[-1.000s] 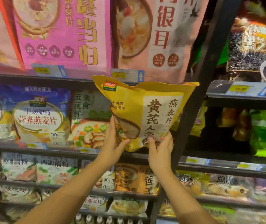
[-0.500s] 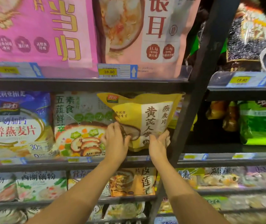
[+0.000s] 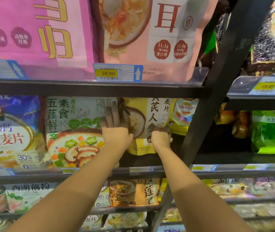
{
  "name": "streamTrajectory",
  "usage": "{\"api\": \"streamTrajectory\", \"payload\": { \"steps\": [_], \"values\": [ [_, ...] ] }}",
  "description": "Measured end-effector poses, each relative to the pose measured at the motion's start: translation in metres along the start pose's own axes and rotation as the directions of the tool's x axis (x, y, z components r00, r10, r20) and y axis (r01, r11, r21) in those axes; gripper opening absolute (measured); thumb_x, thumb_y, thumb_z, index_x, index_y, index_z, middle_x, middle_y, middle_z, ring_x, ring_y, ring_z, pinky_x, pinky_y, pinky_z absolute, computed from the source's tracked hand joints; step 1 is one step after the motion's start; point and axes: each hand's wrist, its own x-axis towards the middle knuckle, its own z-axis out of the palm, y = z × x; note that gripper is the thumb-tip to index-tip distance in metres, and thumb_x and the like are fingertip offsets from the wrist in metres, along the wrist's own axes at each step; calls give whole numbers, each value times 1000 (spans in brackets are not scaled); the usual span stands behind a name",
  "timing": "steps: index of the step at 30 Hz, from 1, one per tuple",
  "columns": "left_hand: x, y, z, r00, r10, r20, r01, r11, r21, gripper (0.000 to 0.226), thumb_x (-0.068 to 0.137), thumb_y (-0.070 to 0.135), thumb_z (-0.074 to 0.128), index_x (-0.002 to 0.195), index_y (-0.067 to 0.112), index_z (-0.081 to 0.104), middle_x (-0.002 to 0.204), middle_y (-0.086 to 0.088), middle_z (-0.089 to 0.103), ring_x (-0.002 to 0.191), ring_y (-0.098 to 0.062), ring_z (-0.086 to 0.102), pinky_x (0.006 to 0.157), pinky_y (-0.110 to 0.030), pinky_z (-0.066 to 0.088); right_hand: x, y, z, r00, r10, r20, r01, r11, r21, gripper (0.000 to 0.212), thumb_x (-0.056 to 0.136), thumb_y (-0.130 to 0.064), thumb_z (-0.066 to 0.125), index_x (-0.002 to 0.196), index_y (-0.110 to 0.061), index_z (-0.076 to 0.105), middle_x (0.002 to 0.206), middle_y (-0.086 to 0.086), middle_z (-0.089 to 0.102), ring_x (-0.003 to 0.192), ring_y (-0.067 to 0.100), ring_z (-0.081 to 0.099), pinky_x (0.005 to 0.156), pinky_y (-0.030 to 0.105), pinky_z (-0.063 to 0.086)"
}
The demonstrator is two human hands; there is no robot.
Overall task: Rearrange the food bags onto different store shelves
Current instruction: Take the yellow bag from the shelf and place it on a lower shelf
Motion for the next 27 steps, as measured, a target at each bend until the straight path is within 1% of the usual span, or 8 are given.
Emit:
{"api": "streamTrajectory", "payload": {
  "steps": [2, 6, 9, 11, 14, 17, 21, 27],
  "values": [
    [-1, 1, 0, 1000, 14, -4, -14, 1000, 25, 33, 94, 44, 53, 107, 22, 73, 133, -4, 65, 127, -30, 56, 101, -39, 36, 2, -5, -1, 996, 31, 81, -25, 996, -82, 52, 100, -25, 42, 147, -6, 40, 151, 19, 40, 136, 35, 36, 93, 34, 31],
    [-1, -4, 5, 1000, 29, 3, -29, 999, 21, 32, 93, 46, 54, 106, 24, 73, 129, -3, 66, 124, -30, 57, 101, -39, 35, 2, -8, -2, 993, 46, 112, -30, 990, -139, 51, 101, -24, 42, 145, 2, 41, 149, 24, 43, 136, 38, 39, 107, 39, 35],
    [-2, -11, 7, 999, 45, -28, -45, 999, 10, 42, 91, 55, 57, 115, 23, 72, 122, -5, 70, 120, -31, 60, 102, -43, 33, -7, -6, -8, 992, 35, 125, -25, 996, -87, 29, 96, -19, 48, 110, 3, 62, 116, 19, 61, 95, 29, 53, 70, 30, 40],
    [-3, -18, 6, 997, 65, -30, -65, 998, 3, 46, 91, 63, 53, 105, 24, 73, 107, -3, 73, 110, -30, 64, 101, -47, 31, -12, -5, -11, 995, 22, 102, -21, 1000, -14, 17, 92, -16, 53, 94, -2, 60, 104, 16, 61, 84, 26, 53, 69, 32, 42],
    [-10, -34, 3, 993, 104, -53, -108, 992, -72, 49, 90, 71, 48, 96, 26, 67, 91, 1, 68, 94, -25, 62, 89, -44, 39, -23, -11, -15, 996, -21, 86, 21, 1000, -7, 30, 92, -19, 55, 112, 0, 63, 124, 20, 57, 108, 31, 54, 89, 39, 45],
    [-21, -56, -3, 985, 132, -112, -147, 980, -136, 52, 87, 74, 50, 105, 27, 61, 100, 1, 65, 101, -25, 58, 89, -43, 39, -39, -20, -18, 990, -124, 73, 136, 970, -200, 51, 94, -37, 59, 134, -5, 56, 144, 18, 45, 140, 32, 31, 109, 45, 36],
    [-34, -86, -19, 975, 181, -128, -206, 954, -220, 66, 84, 74, 55, 125, 23, 54, 114, 0, 60, 110, -25, 51, 93, -39, 40, -71, -22, -26, 932, -333, 140, 361, 826, -434, 77, 90, -60, 57, 145, -10, 40, 150, 15, 37, 143, 32, 22, 117, 47, 29],
    [-55, -127, -53, 947, 319, -32, -306, 869, -389, 97, 81, 74, 62, 156, 22, 29, 148, -1, 47, 137, -25, 43, 107, -41, 41, -126, -22, -50, 840, -505, 199, 534, 708, -461, 97, 88, -64, 59, 160, -18, 12, 167, 9, 8, 153, 28, -5, 122, 42, 5]
  ]
}}
